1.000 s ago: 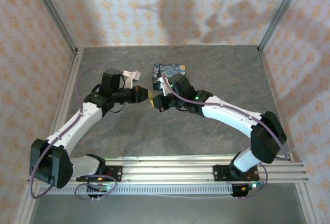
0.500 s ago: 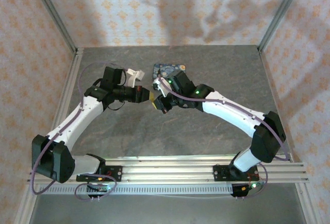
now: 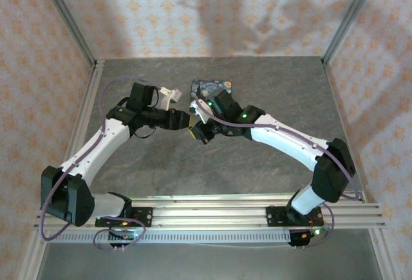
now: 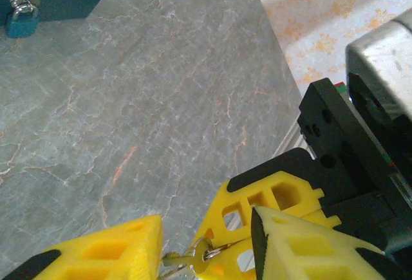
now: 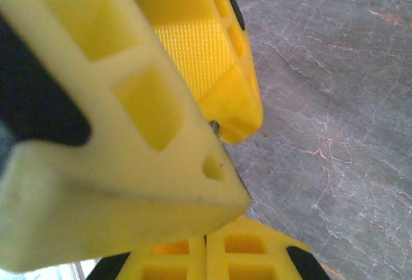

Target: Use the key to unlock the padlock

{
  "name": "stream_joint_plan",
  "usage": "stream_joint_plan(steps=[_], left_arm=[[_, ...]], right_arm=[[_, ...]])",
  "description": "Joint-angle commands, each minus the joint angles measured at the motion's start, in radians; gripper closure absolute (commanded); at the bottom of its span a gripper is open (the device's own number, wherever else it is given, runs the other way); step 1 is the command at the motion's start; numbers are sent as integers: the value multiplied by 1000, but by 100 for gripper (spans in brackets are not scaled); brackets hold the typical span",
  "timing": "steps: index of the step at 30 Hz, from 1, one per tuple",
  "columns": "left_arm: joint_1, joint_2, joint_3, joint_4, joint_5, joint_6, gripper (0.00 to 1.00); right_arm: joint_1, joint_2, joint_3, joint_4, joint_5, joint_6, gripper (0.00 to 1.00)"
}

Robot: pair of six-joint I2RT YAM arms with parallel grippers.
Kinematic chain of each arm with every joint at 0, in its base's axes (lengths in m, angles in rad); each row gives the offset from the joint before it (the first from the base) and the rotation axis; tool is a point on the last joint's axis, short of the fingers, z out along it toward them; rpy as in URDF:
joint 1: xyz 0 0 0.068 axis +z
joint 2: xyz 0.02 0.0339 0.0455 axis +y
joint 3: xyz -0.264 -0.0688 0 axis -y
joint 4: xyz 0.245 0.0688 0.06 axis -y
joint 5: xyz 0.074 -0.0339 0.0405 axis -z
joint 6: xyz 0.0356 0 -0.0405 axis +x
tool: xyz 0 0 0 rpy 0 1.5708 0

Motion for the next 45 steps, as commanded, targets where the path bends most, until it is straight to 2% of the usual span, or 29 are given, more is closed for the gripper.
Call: stream_joint_plan(steps=[1,5,11,14,22,30,45], left_arm=[[7,-4,37,-34,-25,2,56],[29,-7,45,-67,-33,20,56],[52,-8,43,-92,-11,35,71],[59,-8,37,-94,-11,25,74],[60,-17,-24,39,-22,-170,78],[54,-29,-92,119,-61,-269,80],[55,-28,-118,171,-66,-317,80]], right_arm=[[6,15,23,5,5,4,100],[6,19,19,5,3,10,100],[6,24,17,18,-14,21,100],[6,26,15,23,-12,27,100],[5,14,-9,58,68,49,100],[6,7,-27,97,78,66,100],[7,11,-32,110,63,73,100]])
